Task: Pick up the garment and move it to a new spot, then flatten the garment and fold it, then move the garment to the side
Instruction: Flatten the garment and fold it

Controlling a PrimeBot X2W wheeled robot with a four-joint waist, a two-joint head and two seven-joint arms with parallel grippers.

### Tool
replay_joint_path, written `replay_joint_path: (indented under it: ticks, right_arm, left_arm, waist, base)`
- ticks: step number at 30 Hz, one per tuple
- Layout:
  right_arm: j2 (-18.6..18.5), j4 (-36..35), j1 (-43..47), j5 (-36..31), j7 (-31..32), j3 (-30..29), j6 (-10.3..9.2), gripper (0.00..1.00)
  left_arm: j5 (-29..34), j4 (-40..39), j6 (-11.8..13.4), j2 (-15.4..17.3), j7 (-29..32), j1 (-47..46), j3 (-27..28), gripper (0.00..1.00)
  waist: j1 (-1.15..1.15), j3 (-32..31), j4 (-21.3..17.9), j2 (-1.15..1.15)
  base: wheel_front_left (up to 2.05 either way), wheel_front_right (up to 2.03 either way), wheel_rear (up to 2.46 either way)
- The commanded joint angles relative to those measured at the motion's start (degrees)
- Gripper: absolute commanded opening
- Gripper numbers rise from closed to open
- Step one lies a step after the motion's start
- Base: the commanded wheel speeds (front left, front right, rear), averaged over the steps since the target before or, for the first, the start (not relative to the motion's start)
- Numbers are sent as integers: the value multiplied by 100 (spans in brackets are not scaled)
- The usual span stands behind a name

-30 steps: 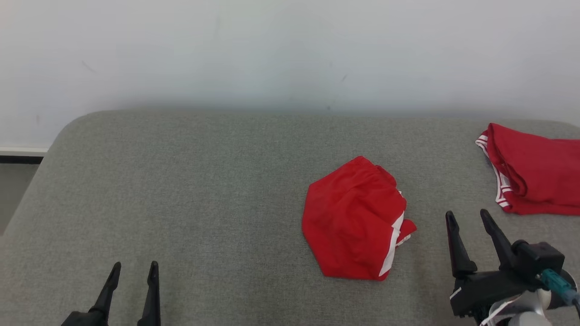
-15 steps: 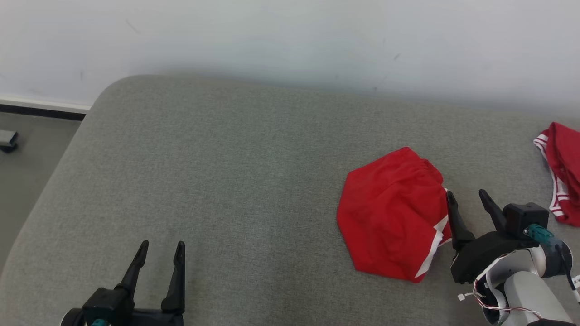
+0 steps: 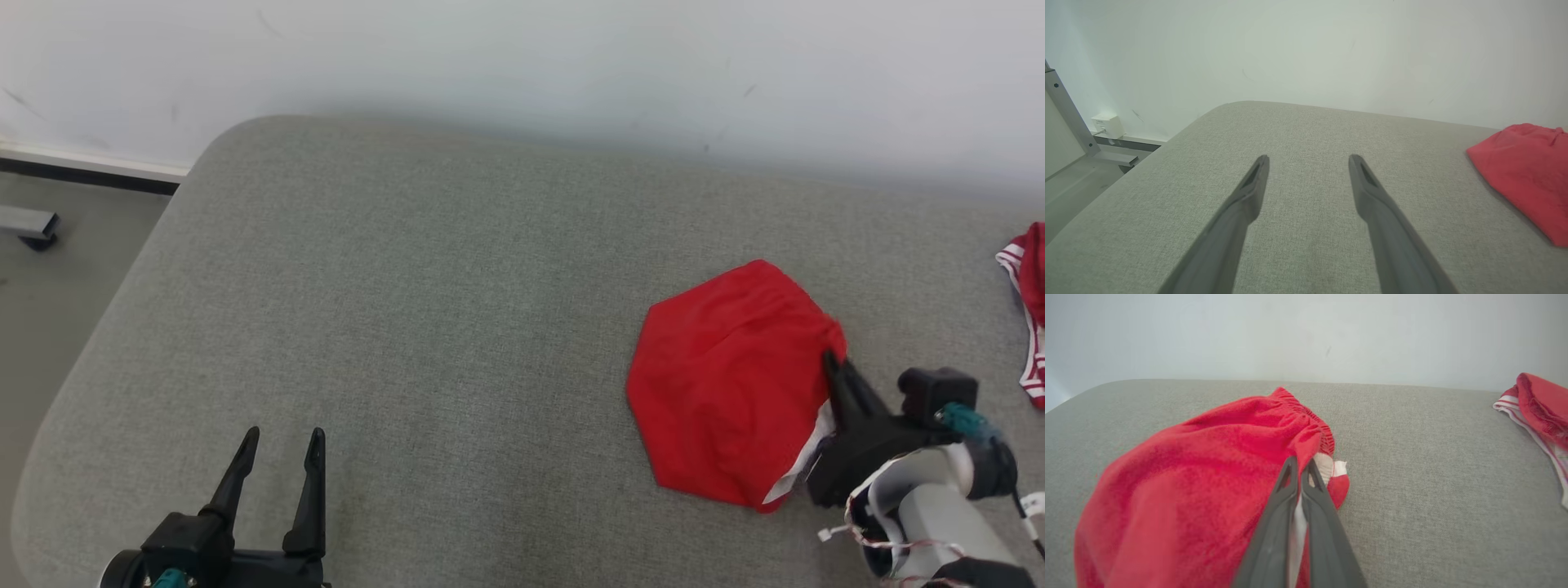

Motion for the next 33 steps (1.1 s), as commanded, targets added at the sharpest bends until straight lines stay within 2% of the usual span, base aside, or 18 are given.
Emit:
replay_joint_path:
  ticks: [1, 6, 12, 21, 25, 29, 30, 31, 33]
  right_arm:
    - [-121, -36, -115, -15, -135, 13, -15, 0]
    - [-302, -274, -331, -131, -330, 187, -15, 0]
    - [-385, -810, -558, -161, -385, 969, -15, 0]
    - [101, -1329, -409, 24, -285, 2544, -15, 0]
    - [386, -1165, -329, 183, -257, 3295, -15, 0]
    - [613, -702, -278, 452, -271, 3989, -15, 0]
    - [643, -534, -276, 505, -250, 4124, -15, 38]
    - [672, -400, -293, 568, -252, 4245, -15, 100]
    - [739, -199, -357, 684, -336, 4342, -15, 100]
  left_arm:
    - [42, 9, -20, -15, -16, -7, 28, 100]
    - [94, 12, -34, -53, -16, -20, 47, 100]
    - [132, 57, -86, -129, -16, 19, 60, 100]
    - [168, 109, -133, -187, -16, 115, 155, 100]
    - [193, 146, -139, -196, -16, 124, 190, 100]
    - [214, 200, -164, -230, -16, 75, 166, 100]
    - [232, 206, -169, -245, -16, 74, 152, 100]
    - [248, 219, -173, -255, -16, 73, 142, 100]
    - [273, 235, -177, -264, -16, 68, 141, 100]
  waist:
    - [-1, -51, -53, 0]
    - [-1, -121, -95, 0]
    - [-1, -181, -71, 0]
    - [-1, -268, 73, 0]
    - [-1, -310, 120, 0]
    - [-1, -327, 188, 0]
    - [-1, -339, 208, 0]
    - [-1, -348, 224, 0]
    - [-1, -366, 243, 0]
  base:
    - [0, 0, 0]
    - [0, 0, 0]
    - [0, 0, 0]
    - [0, 0, 0]
    - [0, 0, 0]
    - [0, 0, 0]
    - [0, 0, 0]
    - [0, 0, 0]
    - [0, 0, 0]
